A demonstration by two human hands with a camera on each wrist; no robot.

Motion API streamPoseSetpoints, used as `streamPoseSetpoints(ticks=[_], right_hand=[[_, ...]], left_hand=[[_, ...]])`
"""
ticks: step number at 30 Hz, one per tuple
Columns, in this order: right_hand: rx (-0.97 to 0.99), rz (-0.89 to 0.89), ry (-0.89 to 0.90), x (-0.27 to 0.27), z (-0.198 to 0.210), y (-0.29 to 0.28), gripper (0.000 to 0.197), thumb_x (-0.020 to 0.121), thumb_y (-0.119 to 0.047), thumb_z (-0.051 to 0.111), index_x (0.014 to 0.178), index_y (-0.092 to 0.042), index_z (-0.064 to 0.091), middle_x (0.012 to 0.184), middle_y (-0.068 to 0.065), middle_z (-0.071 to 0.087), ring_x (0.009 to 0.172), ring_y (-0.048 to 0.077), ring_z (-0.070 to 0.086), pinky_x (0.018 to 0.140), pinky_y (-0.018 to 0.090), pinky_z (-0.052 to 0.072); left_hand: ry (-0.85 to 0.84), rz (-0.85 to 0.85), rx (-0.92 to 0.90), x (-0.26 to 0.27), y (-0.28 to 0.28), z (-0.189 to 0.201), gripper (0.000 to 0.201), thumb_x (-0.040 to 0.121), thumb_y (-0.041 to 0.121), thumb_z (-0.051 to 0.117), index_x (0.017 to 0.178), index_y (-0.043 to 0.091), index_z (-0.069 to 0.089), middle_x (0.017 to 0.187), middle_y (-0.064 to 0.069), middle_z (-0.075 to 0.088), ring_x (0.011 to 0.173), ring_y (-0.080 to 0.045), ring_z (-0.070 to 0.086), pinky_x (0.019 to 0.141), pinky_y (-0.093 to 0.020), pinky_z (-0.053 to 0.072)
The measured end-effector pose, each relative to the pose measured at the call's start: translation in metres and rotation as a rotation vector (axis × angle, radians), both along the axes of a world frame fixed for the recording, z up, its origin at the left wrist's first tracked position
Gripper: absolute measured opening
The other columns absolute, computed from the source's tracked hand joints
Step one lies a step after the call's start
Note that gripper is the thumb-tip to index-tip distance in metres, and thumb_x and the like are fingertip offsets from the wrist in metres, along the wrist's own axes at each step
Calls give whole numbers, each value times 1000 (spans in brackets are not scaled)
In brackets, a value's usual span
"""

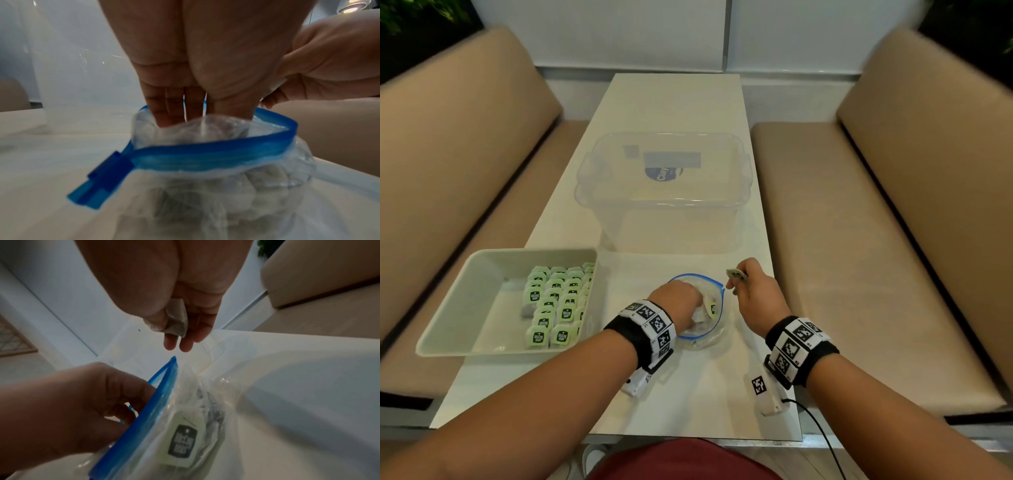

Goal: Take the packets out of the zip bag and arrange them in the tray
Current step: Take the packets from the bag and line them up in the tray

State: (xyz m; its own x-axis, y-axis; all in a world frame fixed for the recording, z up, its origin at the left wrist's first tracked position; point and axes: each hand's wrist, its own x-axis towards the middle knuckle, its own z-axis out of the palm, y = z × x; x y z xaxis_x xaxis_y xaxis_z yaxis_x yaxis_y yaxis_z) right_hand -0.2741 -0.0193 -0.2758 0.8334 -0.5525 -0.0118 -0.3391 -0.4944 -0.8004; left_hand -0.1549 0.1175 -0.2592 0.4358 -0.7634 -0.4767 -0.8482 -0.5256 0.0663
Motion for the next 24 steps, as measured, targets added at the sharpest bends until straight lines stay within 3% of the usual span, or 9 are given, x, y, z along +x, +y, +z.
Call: streamPoseSetpoints(ticks=[3, 5, 7, 11, 15, 18, 21, 24], right_hand=[[31, -11, -18, -3, 0, 1, 21, 97, -5, 43, 106, -22, 52, 91, -6, 65, 85, 18, 61, 79, 31, 49], [16, -23, -50, -5, -1, 2, 29, 99, -4, 45, 120, -17, 60, 106, -4, 65, 98, 14, 60, 92, 26, 46], [-18, -17, -58, -5, -1, 3, 28, 101, -7, 46, 122, -13, 63, 117, 0, 64, 108, 14, 58, 97, 21, 41], [-10, -20, -62, -2, 0, 4, 24, 102, -12, 47, 117, -13, 66, 115, 0, 65, 106, 13, 59, 94, 19, 41], [60, 0, -79, 9, 8, 11, 21, 102, -15, 47, 114, -16, 65, 108, -3, 67, 93, 12, 60, 86, 24, 45], [120, 42, -144, 21, 20, 20, 18, 99, -15, 54, 111, -19, 67, 110, -4, 67, 103, 12, 61, 93, 26, 48], [111, 96, -226, 37, 38, 32, 14, 93, -25, 65, 106, -29, 69, 109, -5, 68, 106, 9, 62, 94, 27, 48], [152, 157, -245, 56, 61, 49, 21, 82, -36, 79, 99, -42, 67, 101, -6, 67, 86, 0, 60, 76, 18, 45]], left_hand=[[-23, -2, -40, -1, 2, -4, 43, 88, 27, 64, 130, 22, 57, 122, -3, 62, 112, -26, 59, 91, -35, 49], [-21, 6, -67, 0, 4, -4, 38, 88, 24, 62, 126, 21, 59, 120, -2, 62, 110, -26, 59, 90, -34, 49], [-10, 19, -114, 2, 5, -2, 33, 89, 24, 58, 122, 21, 60, 118, -1, 63, 109, -25, 59, 87, -31, 45], [-30, 4, -240, 7, 13, 10, 26, 93, 25, 50, 114, 24, 65, 104, -1, 68, 98, -23, 60, 76, -29, 42], [12, 116, -474, 19, 24, 35, 21, 96, 31, 52, 106, 23, 68, 102, 4, 66, 94, -19, 60, 81, -31, 47], [77, 190, -625, 35, 32, 60, 14, 94, 31, 58, 98, 24, 69, 90, 7, 67, 85, -17, 60, 78, -31, 47], [48, 95, -592, 49, 42, 89, 15, 93, 33, 61, 101, 24, 70, 88, 6, 65, 84, -17, 58, 79, -34, 46], [14, 56, -559, 59, 56, 117, 17, 87, 38, 67, 99, 26, 71, 79, 11, 62, 79, -13, 57, 74, -30, 46]])
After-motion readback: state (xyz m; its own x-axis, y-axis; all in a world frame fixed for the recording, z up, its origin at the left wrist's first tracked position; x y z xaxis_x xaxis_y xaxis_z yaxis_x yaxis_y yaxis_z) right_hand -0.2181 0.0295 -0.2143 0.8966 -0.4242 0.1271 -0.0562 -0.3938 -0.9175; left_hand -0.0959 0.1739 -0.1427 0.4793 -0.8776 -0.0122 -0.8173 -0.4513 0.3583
